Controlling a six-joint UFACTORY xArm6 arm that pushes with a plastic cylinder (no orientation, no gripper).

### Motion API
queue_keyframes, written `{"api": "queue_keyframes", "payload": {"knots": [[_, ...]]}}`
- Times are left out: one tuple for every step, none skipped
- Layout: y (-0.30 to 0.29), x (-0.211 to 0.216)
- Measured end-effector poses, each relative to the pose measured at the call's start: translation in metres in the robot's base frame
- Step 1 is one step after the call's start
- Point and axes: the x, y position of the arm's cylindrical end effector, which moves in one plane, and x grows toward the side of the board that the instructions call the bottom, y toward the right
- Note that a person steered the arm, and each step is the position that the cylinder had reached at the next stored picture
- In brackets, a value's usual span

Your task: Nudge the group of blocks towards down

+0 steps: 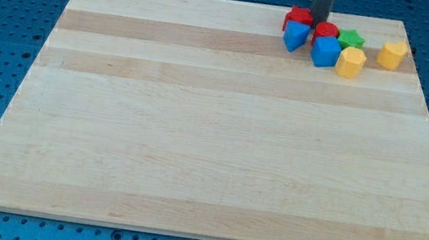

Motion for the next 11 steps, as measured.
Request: {"api": "queue_keyframes", "payload": {"knots": [[-0.006,0.046],[-0.009,0.056],[-0.009,0.019],[0.008,-0.020],[0.042,-0.040],[0.067,-0.029],[0.067,0.011],[0.040,0.040],[0.037,0.027],[0.071,-0.009],[0.135,-0.016]]}}
